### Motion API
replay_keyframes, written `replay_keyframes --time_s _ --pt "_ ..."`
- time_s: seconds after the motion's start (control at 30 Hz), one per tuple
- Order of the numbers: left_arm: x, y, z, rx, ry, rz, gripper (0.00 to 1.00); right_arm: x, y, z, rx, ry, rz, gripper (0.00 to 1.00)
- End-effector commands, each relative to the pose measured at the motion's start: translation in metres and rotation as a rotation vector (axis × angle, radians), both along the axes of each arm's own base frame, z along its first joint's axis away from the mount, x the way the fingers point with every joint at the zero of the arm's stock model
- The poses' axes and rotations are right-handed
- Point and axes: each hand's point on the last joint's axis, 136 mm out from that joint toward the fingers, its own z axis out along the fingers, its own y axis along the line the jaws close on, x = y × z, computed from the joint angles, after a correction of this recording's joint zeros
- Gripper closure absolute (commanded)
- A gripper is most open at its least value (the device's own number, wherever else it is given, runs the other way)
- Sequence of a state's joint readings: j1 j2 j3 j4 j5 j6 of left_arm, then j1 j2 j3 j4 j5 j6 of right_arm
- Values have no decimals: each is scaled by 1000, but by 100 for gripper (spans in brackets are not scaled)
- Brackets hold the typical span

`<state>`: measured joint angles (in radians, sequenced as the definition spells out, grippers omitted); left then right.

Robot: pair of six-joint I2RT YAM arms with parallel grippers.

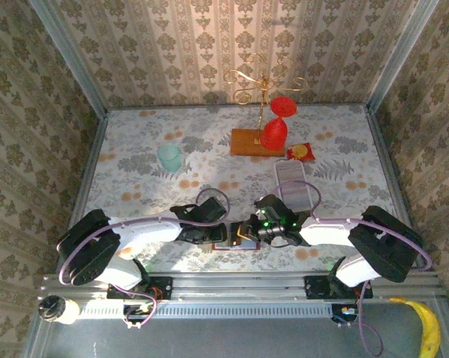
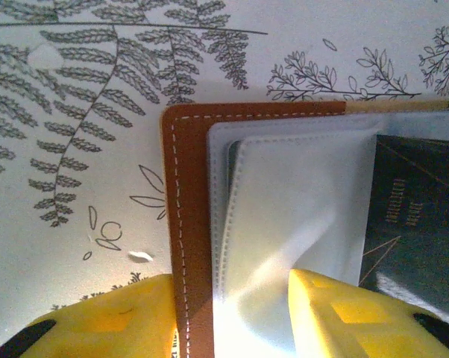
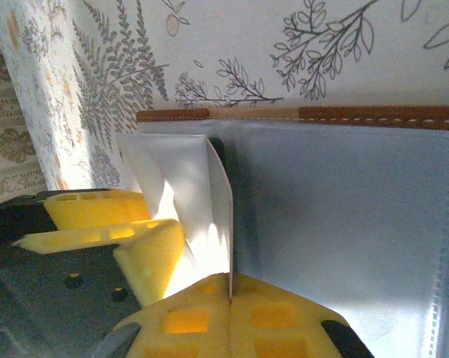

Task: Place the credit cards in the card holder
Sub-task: Insert the credit card into the card slot.

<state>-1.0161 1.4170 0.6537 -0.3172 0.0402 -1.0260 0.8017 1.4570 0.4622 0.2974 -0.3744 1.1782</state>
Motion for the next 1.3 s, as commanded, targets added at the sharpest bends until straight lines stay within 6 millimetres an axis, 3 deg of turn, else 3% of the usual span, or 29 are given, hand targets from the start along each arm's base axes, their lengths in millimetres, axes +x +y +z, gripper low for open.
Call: replay_keyframes --time_s 0.0,0.2,0.3,0.5,0.83,1.0,1.27 --pt "-4 4 -3 -22 -2 44 56 -16 -3 -17 -36 70 28 100" --pt "0 -2 2 -98 -27 70 54 -16 -2 -20 -38 69 36 100" --pt "1 0 4 -110 -47 89 60 -16 -1 -23 -43 72 39 100" --pt "-2 1 -3 -98 -25 88 70 -14 1 -24 -65 66 62 86" --pt "-5 2 -6 -93 -22 77 75 -9 1 -17 -175 41 126 72" --pt "-7 2 -7 -95 -18 70 76 -10 -5 -21 -256 31 144 74" --pt "-8 -2 -7 -114 -21 56 76 -7 20 -16 -240 13 179 76"
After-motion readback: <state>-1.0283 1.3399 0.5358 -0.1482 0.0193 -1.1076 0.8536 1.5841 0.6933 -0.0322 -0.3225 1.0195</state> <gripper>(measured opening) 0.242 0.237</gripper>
